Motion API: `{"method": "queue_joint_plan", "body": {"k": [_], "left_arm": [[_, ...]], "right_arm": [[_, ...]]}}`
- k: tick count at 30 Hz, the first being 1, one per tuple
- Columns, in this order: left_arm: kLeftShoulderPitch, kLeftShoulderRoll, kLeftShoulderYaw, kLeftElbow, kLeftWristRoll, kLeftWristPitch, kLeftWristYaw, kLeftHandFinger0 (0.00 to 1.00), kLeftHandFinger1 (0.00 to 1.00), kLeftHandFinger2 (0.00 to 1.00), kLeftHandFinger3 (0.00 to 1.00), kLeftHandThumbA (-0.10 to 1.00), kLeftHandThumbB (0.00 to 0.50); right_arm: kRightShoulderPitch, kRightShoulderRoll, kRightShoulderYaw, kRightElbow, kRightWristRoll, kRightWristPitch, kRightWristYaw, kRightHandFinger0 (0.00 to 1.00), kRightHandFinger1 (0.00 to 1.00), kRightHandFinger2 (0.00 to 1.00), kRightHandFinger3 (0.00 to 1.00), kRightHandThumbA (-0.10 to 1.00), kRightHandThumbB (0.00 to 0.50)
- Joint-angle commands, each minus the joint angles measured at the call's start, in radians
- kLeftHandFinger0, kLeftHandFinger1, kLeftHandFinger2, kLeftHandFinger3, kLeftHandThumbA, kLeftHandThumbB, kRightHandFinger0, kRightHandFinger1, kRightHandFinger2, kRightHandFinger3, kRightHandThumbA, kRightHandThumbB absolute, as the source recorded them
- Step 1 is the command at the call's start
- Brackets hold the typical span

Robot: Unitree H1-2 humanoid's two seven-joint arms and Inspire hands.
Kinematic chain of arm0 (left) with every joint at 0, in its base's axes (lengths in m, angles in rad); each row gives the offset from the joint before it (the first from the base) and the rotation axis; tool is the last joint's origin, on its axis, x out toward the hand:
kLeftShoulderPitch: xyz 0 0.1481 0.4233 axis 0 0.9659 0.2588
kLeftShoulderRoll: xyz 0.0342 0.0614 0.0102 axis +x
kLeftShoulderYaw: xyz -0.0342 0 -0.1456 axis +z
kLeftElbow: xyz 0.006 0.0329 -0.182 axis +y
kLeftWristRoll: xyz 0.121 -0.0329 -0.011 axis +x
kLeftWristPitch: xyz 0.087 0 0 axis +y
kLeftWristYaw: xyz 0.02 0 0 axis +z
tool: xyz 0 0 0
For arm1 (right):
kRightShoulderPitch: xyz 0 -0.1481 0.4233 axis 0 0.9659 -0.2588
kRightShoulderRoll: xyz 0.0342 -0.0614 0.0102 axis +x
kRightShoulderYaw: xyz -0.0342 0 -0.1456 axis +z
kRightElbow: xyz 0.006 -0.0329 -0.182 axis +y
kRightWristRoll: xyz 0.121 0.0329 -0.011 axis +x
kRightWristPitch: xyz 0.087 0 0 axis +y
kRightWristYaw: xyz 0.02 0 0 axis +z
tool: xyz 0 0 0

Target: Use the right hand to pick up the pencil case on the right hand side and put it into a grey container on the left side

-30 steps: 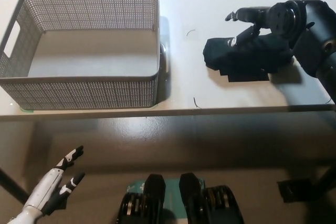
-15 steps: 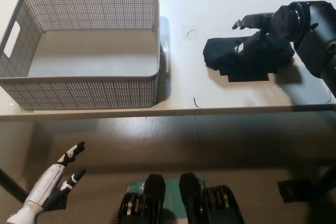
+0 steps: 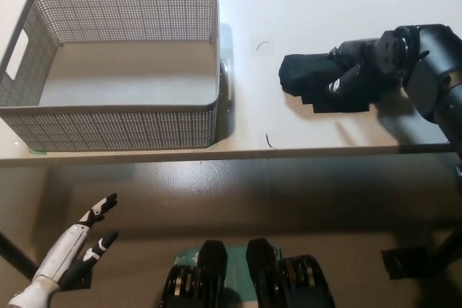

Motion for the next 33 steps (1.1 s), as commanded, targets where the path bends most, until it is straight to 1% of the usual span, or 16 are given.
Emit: {"method": "queue_joint_plan", "body": {"k": [1,3,5,9,12,13,21,25,26,27,28,29,30,31,32,33], "left_arm": [[-0.015,0.031,0.006,-0.012,-0.01,-0.042,0.009,1.0,1.0,1.0,1.0,1.0,0.406],[-0.014,0.03,0.008,-0.013,-0.008,-0.042,0.009,1.0,1.0,1.0,1.0,1.0,0.406],[-0.013,0.027,0.011,-0.016,-0.009,-0.042,0.007,1.0,1.0,1.0,1.0,1.0,0.407],[-0.016,0.03,0.005,-0.015,-0.015,-0.042,0.008,1.0,1.0,1.0,1.0,1.0,0.406],[-0.021,0.033,0.0,-0.011,-0.015,-0.042,0.011,1.0,1.0,1.0,1.0,1.0,0.397],[-0.022,0.034,0.0,-0.012,-0.011,-0.042,0.015,1.0,1.0,1.0,1.0,1.0,0.391],[-0.029,0.035,-0.002,-0.01,-0.017,-0.042,0.005,1.0,1.0,1.0,1.0,1.0,0.397],[-0.032,0.033,-0.004,-0.009,-0.006,-0.042,0.009,1.0,1.0,1.0,1.0,1.0,0.403],[-0.032,0.033,-0.003,-0.011,-0.003,-0.042,0.01,1.0,1.0,1.0,1.0,1.0,0.404],[-0.034,0.032,-0.002,-0.011,-0.001,-0.042,0.008,1.0,1.0,1.0,1.0,1.0,0.403],[-0.035,0.032,-0.001,-0.011,-0.004,-0.042,0.004,1.0,1.0,1.0,1.0,1.0,0.403],[-0.034,0.032,0.0,-0.012,-0.008,-0.042,0.002,1.0,1.0,1.0,1.0,1.0,0.404],[-0.034,0.032,0.0,-0.013,-0.012,-0.042,0.002,1.0,1.0,1.0,1.0,1.0,0.402],[-0.035,0.032,-0.001,-0.013,-0.012,-0.042,0.005,1.0,1.0,1.0,1.0,1.0,0.403],[-0.036,0.034,0.0,-0.013,-0.012,-0.042,0.006,1.0,1.0,1.0,1.0,1.0,0.403],[-0.035,0.036,0.0,-0.013,-0.022,-0.042,0.002,1.0,1.0,1.0,1.0,1.0,0.405]], "right_arm": [[0.014,0.042,0.007,0.048,-0.009,-0.038,-0.036,1.0,1.0,1.0,1.0,0.63,0.5],[0.019,0.062,-0.007,0.06,0.003,-0.032,-0.046,1.0,1.0,1.0,1.0,0.6,0.5],[0.021,0.077,-0.005,0.069,-0.001,-0.022,-0.055,1.0,1.0,1.0,1.0,0.6,0.5],[0.031,0.097,-0.004,0.079,-0.004,-0.036,-0.09,1.0,1.0,1.0,1.0,0.59,0.5],[0.035,0.107,-0.002,0.088,-0.007,-0.034,-0.112,1.0,1.0,1.0,1.0,0.59,0.5],[0.038,0.115,0.0,0.092,-0.011,-0.029,-0.125,1.0,1.0,1.0,1.0,0.59,0.5],[0.062,0.143,-0.005,0.115,-0.009,0.012,-0.186,1.0,1.0,1.0,1.0,0.58,0.5],[0.084,0.154,-0.011,0.117,-0.006,0.018,-0.269,1.0,1.0,1.0,1.0,0.5,0.5],[0.094,0.156,-0.013,0.115,-0.008,0.0,-0.328,1.0,1.0,1.0,1.0,0.43,0.5],[0.102,0.155,-0.02,0.113,-0.002,-0.02,-0.379,1.0,1.0,1.0,1.0,0.41,0.5],[0.109,0.156,-0.012,0.11,-0.015,-0.032,-0.457,1.0,1.0,1.0,1.0,0.31,0.487],[0.112,0.157,0.004,0.109,-0.033,-0.028,-0.499,0.89,0.96,1.0,1.0,0.27,0.442],[0.116,0.157,0.016,0.106,-0.048,-0.034,-0.561,0.74,0.78,0.85,0.97,0.11,0.305],[0.118,0.155,0.016,0.104,-0.05,-0.048,-0.612,0.46,0.49,0.52,0.68,-0.07,0.261],[0.118,0.155,0.015,0.104,-0.048,-0.053,-0.625,0.23,0.34,0.45,0.58,-0.1,0.268],[0.115,0.154,-0.014,0.103,-0.018,-0.057,-0.631,0.01,0.1,0.25,0.51,-0.1,0.233]]}}
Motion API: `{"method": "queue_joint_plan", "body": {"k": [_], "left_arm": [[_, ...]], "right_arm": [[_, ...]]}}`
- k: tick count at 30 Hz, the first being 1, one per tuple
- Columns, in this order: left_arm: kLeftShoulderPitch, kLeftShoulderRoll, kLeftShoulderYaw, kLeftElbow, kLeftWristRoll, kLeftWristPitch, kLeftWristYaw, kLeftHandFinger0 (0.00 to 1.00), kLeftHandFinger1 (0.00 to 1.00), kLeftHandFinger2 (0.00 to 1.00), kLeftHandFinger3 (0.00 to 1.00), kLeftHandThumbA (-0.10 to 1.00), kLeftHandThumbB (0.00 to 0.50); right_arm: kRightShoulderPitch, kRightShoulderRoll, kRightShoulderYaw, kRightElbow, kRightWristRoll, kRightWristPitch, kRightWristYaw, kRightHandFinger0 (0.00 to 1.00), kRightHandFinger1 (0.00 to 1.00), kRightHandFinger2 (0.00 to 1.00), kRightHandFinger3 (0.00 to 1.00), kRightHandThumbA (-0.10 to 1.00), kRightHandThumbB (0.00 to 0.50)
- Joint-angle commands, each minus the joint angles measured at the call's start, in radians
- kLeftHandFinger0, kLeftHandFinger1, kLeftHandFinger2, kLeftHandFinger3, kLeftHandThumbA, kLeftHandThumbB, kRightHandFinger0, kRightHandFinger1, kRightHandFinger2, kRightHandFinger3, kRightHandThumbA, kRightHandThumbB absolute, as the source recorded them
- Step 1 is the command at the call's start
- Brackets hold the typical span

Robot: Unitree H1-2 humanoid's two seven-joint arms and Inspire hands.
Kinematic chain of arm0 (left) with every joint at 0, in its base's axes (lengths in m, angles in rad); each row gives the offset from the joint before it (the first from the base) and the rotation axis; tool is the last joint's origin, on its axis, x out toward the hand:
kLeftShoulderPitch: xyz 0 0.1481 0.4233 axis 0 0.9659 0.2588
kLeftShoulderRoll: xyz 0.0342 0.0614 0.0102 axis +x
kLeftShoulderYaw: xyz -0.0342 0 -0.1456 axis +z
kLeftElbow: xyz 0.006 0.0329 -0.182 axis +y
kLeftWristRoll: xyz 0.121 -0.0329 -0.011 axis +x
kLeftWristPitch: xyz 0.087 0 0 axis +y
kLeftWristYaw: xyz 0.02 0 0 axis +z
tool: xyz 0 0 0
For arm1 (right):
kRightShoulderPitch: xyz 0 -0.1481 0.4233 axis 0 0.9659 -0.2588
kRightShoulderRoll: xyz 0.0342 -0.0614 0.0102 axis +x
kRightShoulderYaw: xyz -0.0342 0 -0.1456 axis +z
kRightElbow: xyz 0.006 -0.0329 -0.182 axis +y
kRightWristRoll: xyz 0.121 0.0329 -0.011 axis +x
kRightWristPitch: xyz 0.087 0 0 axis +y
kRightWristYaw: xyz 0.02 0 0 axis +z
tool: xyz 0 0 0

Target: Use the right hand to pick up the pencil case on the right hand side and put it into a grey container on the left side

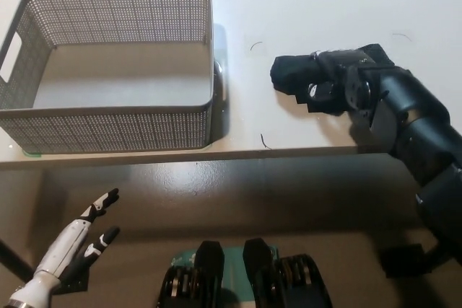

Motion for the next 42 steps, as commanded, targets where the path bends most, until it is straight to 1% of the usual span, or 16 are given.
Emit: {"method": "queue_joint_plan", "body": {"k": [1,3,5,6,7,9,13,17,20,22,25,26,28,34,38,42], "left_arm": [[-0.021,0.036,0.002,-0.012,-0.024,-0.037,0.001,1.0,1.0,1.0,1.0,1.0,0.405],[-0.023,0.034,0.005,-0.011,-0.026,-0.037,-0.001,1.0,1.0,1.0,1.0,1.0,0.411],[-0.025,0.037,0.003,-0.009,-0.02,-0.037,-0.001,1.0,1.0,1.0,1.0,1.0,0.407],[-0.027,0.038,0.005,-0.007,-0.021,-0.037,-0.003,1.0,1.0,1.0,1.0,1.0,0.408],[-0.027,0.038,0.005,-0.007,-0.019,-0.037,-0.001,1.0,1.0,1.0,1.0,1.0,0.408],[-0.027,0.038,0.006,-0.008,-0.017,-0.037,0.0,1.0,1.0,1.0,1.0,1.0,0.404],[-0.027,0.038,0.005,-0.01,-0.023,-0.037,-0.001,1.0,1.0,1.0,1.0,1.0,0.4],[-0.027,0.039,0.006,-0.006,-0.024,-0.037,0.002,1.0,1.0,1.0,1.0,1.0,0.404],[-0.026,0.038,0.009,-0.008,-0.018,-0.037,0.001,1.0,1.0,1.0,1.0,1.0,0.406],[-0.024,0.037,0.01,-0.008,-0.024,-0.037,-0.004,1.0,1.0,1.0,1.0,1.0,0.408],[-0.024,0.04,0.01,-0.008,-0.019,-0.037,0.0,1.0,1.0,1.0,1.0,1.0,0.405],[-0.024,0.04,0.01,-0.008,-0.017,-0.037,0.001,1.0,1.0,1.0,1.0,1.0,0.405],[-0.024,0.041,0.007,-0.006,-0.016,-0.037,0.005,1.0,1.0,1.0,1.0,1.0,0.397],[-0.02,0.038,0.008,-0.005,-0.023,-0.037,0.005,1.0,1.0,1.0,1.0,1.0,0.399],[-0.017,0.041,0.004,-0.001,-0.024,-0.037,0.008,1.0,1.0,1.0,1.0,1.0,0.394],[-0.009,0.039,0.01,-0.004,-0.007,-0.037,0.009,1.0,1.0,1.0,1.0,1.0,0.405]], "right_arm": [[0.04,0.041,-0.016,0.009,0.005,-0.069,-0.216,0.02,0.14,0.29,0.47,-0.1,0.236],[0.038,0.034,-0.021,0.009,0.01,-0.078,-0.244,0.19,0.33,0.45,0.52,-0.1,0.256],[0.035,0.022,-0.034,0.009,0.021,-0.099,-0.264,0.24,0.36,0.47,0.63,-0.1,0.272],[0.034,0.019,-0.042,0.009,0.027,-0.105,-0.275,0.19,0.3,0.42,0.63,-0.1,0.275],[0.032,0.016,-0.047,0.009,0.031,-0.103,-0.275,0.29,0.41,0.51,0.63,-0.1,0.284],[0.023,0.012,-0.061,0.009,0.038,-0.101,-0.274,0.35,0.45,0.56,0.65,-0.1,0.3],[0.016,0.004,-0.079,0.007,0.038,-0.113,-0.293,0.36,0.45,0.56,0.62,-0.1,0.312],[0.013,-0.005,-0.087,0.007,0.034,-0.145,-0.329,0.3,0.36,0.46,0.55,-0.1,0.318],[0.01,-0.015,-0.092,0.002,0.031,-0.18,-0.38,0.01,0.04,0.16,0.23,-0.1,0.256],[0.003,-0.018,-0.119,-0.002,0.055,-0.186,-0.393,0.0,0.0,0.14,0.26,-0.1,0.222],[-0.015,-0.018,-0.204,-0.011,0.122,-0.196,-0.384,0.0,0.12,0.58,0.35,-0.1,0.204],[-0.018,-0.018,-0.217,-0.012,0.127,-0.197,-0.383,0.0,0.27,0.78,0.53,-0.1,0.182],[-0.046,-0.02,-0.317,-0.031,0.21,-0.222,-0.349,0.01,0.45,0.8,0.87,-0.1,0.115],[-0.101,-0.011,-0.494,-0.103,0.329,-0.245,-0.29,0.01,0.48,0.79,0.79,-0.1,0.146],[-0.124,0.001,-0.548,-0.15,0.356,-0.242,-0.26,0.0,0.33,0.75,0.78,-0.1,0.147],[-0.14,0.024,-0.582,-0.202,0.37,-0.221,-0.246,0.0,0.35,0.8,0.76,-0.1,0.149]]}}
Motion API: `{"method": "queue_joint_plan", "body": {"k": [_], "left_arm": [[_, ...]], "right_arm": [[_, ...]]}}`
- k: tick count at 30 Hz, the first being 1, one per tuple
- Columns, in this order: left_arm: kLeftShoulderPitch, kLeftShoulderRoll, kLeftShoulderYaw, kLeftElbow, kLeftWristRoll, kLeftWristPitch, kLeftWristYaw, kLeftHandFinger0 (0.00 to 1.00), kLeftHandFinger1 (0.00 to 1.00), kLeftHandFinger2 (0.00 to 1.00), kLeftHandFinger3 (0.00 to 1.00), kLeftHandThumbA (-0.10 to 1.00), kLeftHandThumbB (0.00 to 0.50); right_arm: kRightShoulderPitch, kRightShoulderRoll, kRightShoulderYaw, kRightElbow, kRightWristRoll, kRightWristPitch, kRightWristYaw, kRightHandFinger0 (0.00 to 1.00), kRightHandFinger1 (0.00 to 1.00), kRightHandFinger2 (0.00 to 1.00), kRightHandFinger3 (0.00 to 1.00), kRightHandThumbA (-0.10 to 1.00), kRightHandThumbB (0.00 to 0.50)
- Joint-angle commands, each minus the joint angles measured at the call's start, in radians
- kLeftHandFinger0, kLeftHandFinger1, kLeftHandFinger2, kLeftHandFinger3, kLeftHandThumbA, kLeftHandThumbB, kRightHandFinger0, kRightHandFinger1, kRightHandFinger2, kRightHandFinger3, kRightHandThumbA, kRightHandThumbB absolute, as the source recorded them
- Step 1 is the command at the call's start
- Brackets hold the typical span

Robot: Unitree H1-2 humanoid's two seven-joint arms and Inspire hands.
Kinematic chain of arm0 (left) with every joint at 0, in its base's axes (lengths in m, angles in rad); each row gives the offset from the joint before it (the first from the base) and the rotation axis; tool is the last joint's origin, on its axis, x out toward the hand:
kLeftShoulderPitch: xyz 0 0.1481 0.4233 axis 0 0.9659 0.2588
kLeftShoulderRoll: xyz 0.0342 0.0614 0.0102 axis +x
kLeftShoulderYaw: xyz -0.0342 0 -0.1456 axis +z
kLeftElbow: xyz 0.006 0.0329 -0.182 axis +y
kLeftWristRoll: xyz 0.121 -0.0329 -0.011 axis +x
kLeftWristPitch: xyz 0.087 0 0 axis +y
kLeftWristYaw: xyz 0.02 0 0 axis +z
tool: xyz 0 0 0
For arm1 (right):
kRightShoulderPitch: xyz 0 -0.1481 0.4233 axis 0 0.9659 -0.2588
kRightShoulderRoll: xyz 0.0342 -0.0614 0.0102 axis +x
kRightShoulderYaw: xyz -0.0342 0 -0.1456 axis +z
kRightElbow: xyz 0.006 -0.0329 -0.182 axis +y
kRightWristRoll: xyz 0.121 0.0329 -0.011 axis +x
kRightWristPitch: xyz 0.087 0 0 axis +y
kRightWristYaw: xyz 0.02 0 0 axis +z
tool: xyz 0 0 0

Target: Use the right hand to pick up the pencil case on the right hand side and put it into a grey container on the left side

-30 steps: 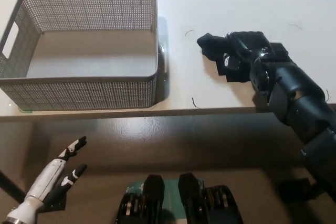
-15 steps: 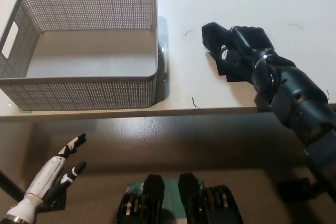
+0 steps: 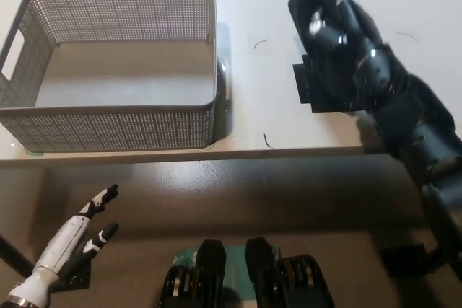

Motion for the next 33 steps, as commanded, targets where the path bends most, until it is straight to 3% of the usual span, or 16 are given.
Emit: {"method": "queue_joint_plan", "body": {"k": [1,18,21,23,33], "left_arm": [[0.006,0.035,0.007,-0.01,-0.002,-0.037,0.012,1.0,1.0,1.0,1.0,1.0,0.404],[0.025,0.033,0.01,-0.01,-0.001,-0.036,0.001,1.0,1.0,1.0,1.0,1.0,0.415],[0.025,0.034,0.008,-0.013,0.003,-0.031,-0.002,1.0,1.0,1.0,1.0,1.0,0.416],[0.025,0.033,0.005,-0.008,-0.001,-0.036,-0.004,1.0,1.0,1.0,1.0,1.0,0.414],[0.016,0.035,-0.007,-0.02,0.013,-0.028,-0.02,1.0,1.0,1.0,1.0,1.0,0.41]], "right_arm": [[-0.137,0.024,-0.054,-0.101,0.109,-0.05,0.044,0.0,0.36,0.8,0.75,-0.1,0.148],[-0.257,0.181,-0.026,-0.178,0.124,-0.029,0.057,0.0,0.38,0.77,0.76,-0.1,0.14],[-0.288,0.231,-0.007,-0.157,0.108,-0.037,0.023,0.0,0.25,0.65,0.69,-0.1,0.145],[-0.301,0.266,-0.007,-0.143,0.116,-0.025,0.022,0.0,0.27,0.72,0.76,-0.1,0.141],[-0.319,0.393,0.034,0.01,0.1,-0.055,-0.026,0.0,0.27,0.7,0.74,-0.1,0.168]]}}
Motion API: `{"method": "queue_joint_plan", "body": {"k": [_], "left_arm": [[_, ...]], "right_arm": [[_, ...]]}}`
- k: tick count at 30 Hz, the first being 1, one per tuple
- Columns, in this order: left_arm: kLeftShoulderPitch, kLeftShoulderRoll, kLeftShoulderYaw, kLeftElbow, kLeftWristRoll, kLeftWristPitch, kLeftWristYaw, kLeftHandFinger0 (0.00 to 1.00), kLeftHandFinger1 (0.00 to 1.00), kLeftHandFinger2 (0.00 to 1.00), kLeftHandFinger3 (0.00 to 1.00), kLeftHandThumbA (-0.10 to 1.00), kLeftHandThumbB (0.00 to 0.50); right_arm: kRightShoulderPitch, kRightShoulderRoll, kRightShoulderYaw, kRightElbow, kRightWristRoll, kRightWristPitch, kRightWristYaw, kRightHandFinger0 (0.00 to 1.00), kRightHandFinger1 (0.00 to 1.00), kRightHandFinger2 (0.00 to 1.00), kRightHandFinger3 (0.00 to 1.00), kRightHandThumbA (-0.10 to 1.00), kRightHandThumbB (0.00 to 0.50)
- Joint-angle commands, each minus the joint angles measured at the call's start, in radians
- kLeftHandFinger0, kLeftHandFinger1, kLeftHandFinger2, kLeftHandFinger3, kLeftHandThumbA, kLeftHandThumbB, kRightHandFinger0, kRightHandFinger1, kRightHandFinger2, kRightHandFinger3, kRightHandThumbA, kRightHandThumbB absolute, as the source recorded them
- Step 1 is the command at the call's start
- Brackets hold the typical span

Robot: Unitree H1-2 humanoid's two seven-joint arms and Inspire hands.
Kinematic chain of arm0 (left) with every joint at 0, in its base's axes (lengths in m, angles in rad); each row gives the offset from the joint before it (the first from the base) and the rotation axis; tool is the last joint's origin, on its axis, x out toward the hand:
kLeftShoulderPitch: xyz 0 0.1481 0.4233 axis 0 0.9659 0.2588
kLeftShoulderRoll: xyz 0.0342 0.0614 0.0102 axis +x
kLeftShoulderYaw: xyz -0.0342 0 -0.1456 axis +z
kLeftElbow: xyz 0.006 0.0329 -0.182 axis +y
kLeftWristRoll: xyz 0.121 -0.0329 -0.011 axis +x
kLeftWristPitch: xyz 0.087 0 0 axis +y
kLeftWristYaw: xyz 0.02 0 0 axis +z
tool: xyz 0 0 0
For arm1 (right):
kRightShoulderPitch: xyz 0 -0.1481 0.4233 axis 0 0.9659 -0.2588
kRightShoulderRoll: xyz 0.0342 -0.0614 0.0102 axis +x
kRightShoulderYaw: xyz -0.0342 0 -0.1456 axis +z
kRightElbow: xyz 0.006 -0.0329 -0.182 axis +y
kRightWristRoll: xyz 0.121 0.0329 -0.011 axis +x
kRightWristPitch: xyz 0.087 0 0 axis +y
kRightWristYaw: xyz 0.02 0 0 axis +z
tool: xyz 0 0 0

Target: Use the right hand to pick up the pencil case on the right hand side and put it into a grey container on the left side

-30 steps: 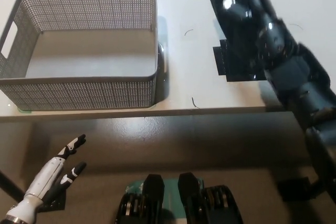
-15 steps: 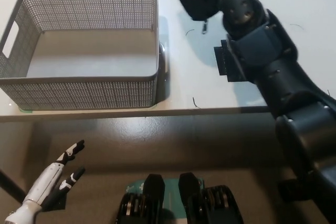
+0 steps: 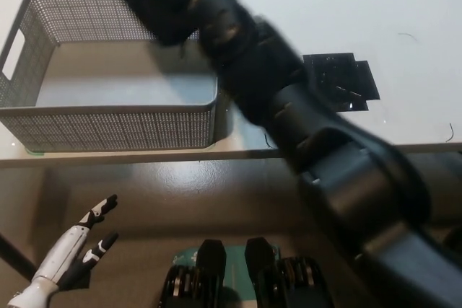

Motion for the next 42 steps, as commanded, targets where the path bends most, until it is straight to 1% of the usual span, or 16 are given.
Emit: {"method": "queue_joint_plan", "body": {"k": [1,9,12,19,20,21,22,23,24,25,27,28,30,33,37,42], "left_arm": [[-0.014,0.034,-0.007,-0.017,0.008,-0.03,-0.014,1.0,1.0,1.0,1.0,1.0,0.409],[-0.033,0.039,-0.02,-0.012,0.003,-0.036,-0.021,1.0,1.0,1.0,1.0,1.0,0.394],[-0.033,0.04,-0.021,-0.012,0.003,-0.036,-0.023,1.0,1.0,1.0,1.0,1.0,0.398],[-0.037,0.039,-0.018,-0.019,0.0,-0.032,-0.028,1.0,1.0,1.0,1.0,1.0,0.398],[-0.037,0.041,-0.019,-0.018,0.004,-0.036,-0.027,1.0,1.0,1.0,1.0,1.0,0.395],[-0.039,0.043,-0.019,-0.017,0.005,-0.035,-0.028,1.0,1.0,1.0,1.0,1.0,0.394],[-0.039,0.044,-0.02,-0.017,0.004,-0.032,-0.031,1.0,1.0,1.0,1.0,1.0,0.393],[-0.04,0.043,-0.02,-0.016,0.005,-0.033,-0.031,1.0,1.0,1.0,1.0,1.0,0.395],[-0.04,0.042,-0.02,-0.015,0.004,-0.033,-0.031,1.0,1.0,1.0,1.0,1.0,0.401],[-0.039,0.042,-0.02,-0.015,0.002,-0.033,-0.032,1.0,1.0,1.0,1.0,1.0,0.402],[-0.039,0.044,-0.02,-0.017,0.004,-0.033,-0.032,1.0,1.0,1.0,1.0,1.0,0.4],[-0.038,0.045,-0.02,-0.019,0.004,-0.031,-0.034,1.0,1.0,1.0,1.0,1.0,0.4],[-0.041,0.045,-0.021,-0.019,-0.002,-0.029,-0.037,1.0,1.0,1.0,1.0,1.0,0.402],[-0.042,0.047,-0.022,-0.021,0.0,-0.032,-0.036,1.0,1.0,1.0,1.0,1.0,0.396],[-0.042,0.049,-0.021,-0.027,0.001,-0.03,-0.037,1.0,1.0,1.0,1.0,1.0,0.396],[-0.043,0.048,-0.022,-0.026,0.009,-0.035,-0.033,1.0,1.0,1.0,1.0,1.0,0.388]], "right_arm": [[-0.074,0.023,0.028,0.028,-0.011,-0.049,-0.059,0.0,0.27,0.7,0.74,-0.1,0.166],[-0.031,0.017,0.097,0.06,-0.04,-0.096,-0.075,0.0,0.27,0.71,0.73,-0.1,0.153],[-0.016,0.01,0.127,0.071,-0.054,-0.082,-0.077,0.0,0.31,0.76,0.8,-0.1,0.137],[0.0,-0.013,0.15,0.085,-0.055,-0.079,-0.114,0.0,0.33,0.77,0.81,-0.1,0.162],[0.002,-0.016,0.147,0.086,-0.051,-0.07,-0.121,0.09,0.4,0.78,0.79,-0.1,0.191],[-0.001,-0.02,0.146,0.088,-0.049,-0.051,-0.11,0.25,0.53,0.81,0.82,0.04,0.197],[-0.004,-0.024,0.151,0.09,-0.052,-0.031,-0.081,0.61,0.83,1.0,1.0,0.34,0.249],[-0.005,-0.029,0.159,0.091,-0.058,-0.019,-0.056,0.85,1.0,1.0,1.0,0.54,0.319],[-0.009,-0.036,0.18,0.093,-0.074,0.001,-0.001,1.0,1.0,1.0,1.0,0.77,0.35],[-0.01,-0.041,0.196,0.095,-0.084,0.016,0.039,1.0,1.0,1.0,1.0,0.88,0.397],[-0.01,-0.045,0.209,0.093,-0.087,0.031,0.065,1.0,1.0,1.0,1.0,0.95,0.448],[-0.009,-0.047,0.216,0.091,-0.092,0.034,0.07,1.0,1.0,1.0,1.0,1.0,0.451],[-0.01,-0.052,0.231,0.085,-0.096,0.049,0.082,1.0,1.0,1.0,1.0,1.0,0.415],[-0.006,-0.056,0.239,0.077,-0.096,0.047,0.081,1.0,1.0,1.0,1.0,1.0,0.401],[-0.003,-0.061,0.237,0.076,-0.094,0.046,0.085,1.0,1.0,1.0,1.0,1.0,0.427],[0.008,-0.069,0.229,0.069,-0.086,0.026,0.091,1.0,1.0,1.0,1.0,1.0,0.42]]}}
